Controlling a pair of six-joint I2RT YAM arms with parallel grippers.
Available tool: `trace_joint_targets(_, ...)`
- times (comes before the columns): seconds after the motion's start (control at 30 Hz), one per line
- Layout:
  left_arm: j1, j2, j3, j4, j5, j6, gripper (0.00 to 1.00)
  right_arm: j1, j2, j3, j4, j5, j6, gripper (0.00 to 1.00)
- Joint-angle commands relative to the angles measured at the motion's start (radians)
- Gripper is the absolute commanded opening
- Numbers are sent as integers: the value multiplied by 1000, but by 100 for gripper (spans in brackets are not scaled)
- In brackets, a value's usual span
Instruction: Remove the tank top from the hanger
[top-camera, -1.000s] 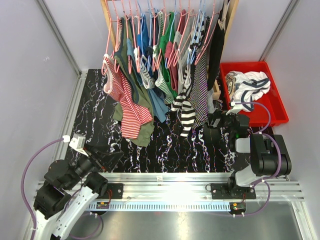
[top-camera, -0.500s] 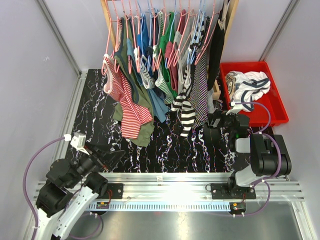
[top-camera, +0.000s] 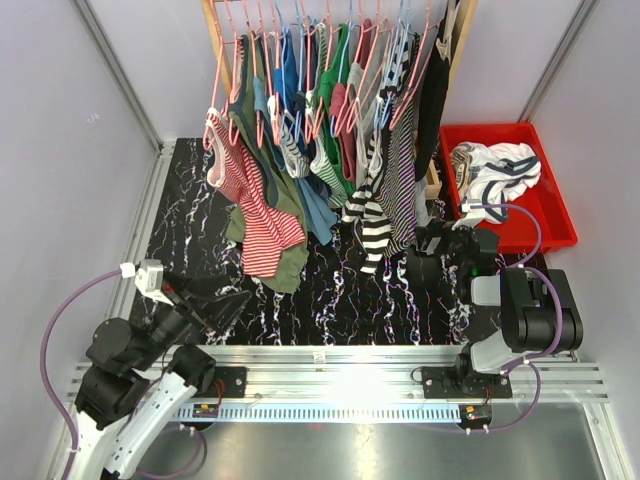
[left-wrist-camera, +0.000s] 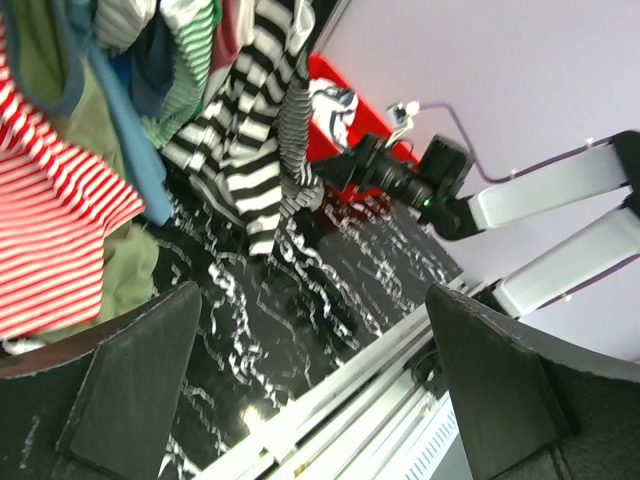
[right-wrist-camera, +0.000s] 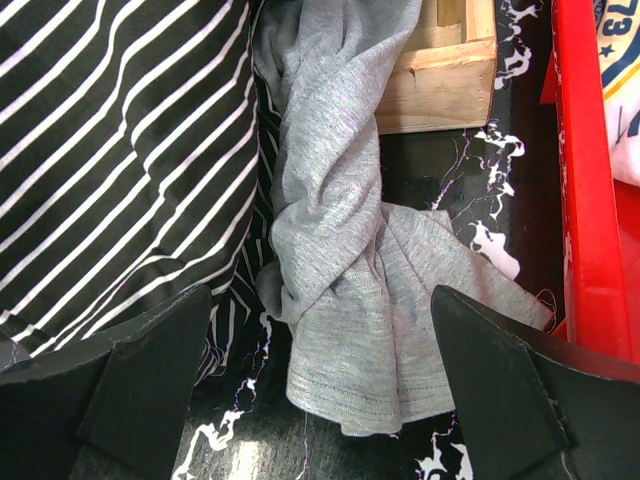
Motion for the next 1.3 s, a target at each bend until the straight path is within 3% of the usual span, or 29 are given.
trace_joint_targets(0.0, -5, 68, 19, 147, 31, 18, 99, -70, 17, 48, 27, 159, -76, 100)
trace_joint_targets(0.23, -5, 44, 24, 135, -18, 6, 99, -70, 19, 48, 26, 170, -76, 100)
trace_joint_targets(0.3, -5, 35, 18, 128, -14, 7, 99, -70, 5, 59, 21, 278, -15, 100)
trace_joint_targets(0.37, -5, 36, 30, 117, -6, 9, 99, -70, -143, 126, -316, 319, 8, 100)
trace_joint_targets(0.4, -5, 36, 39, 96, -6, 18, 99, -70, -185, 272, -496, 375, 68, 100)
trace_joint_targets(0.43, -5, 29, 47, 88, -8, 21, 99, -70, -221, 353, -816, 383, 86, 100)
trace_joint_targets(0.47, -5, 23, 56, 77, -18, 25, 99, -70, -234, 489, -949, 359, 93, 100)
trace_joint_targets(0.53, -5, -3, 53, 68, -31, 32, 99, -70, -313, 550, -1177, 177, 91, 100)
trace_joint_targets(0.57, -5, -8, 53, 65, -38, 30, 99, -70, -358, 559, -1218, 71, 111, 100)
trace_joint_targets(0.73, -5, -14, 47, 60, -43, 24, 99, -68, -654, 616, -1439, -45, 251, 100)
trace_joint_targets(0.83, -5, -11, 26, 80, -37, 26, 99, -70, -755, 673, -1409, -311, 286, 100)
trace_joint_targets(0.9, -5, -4, 23, 103, -31, 18, 99, -70, -804, 642, -1335, -434, 438, 100)
trace_joint_targets(1.0, -5, 6, 16, 118, -23, 9, 99, -70, -889, 562, -1075, -412, 636, 100)
trace_joint_targets(1.17, -5, 9, 23, 115, -19, 7, 99, -65, -687, 802, -1090, -534, 648, 100)
trace_joint_targets(1.27, -5, 13, 29, 108, -14, 10, 99, -37, -581, 933, -1059, -516, 651, 100)
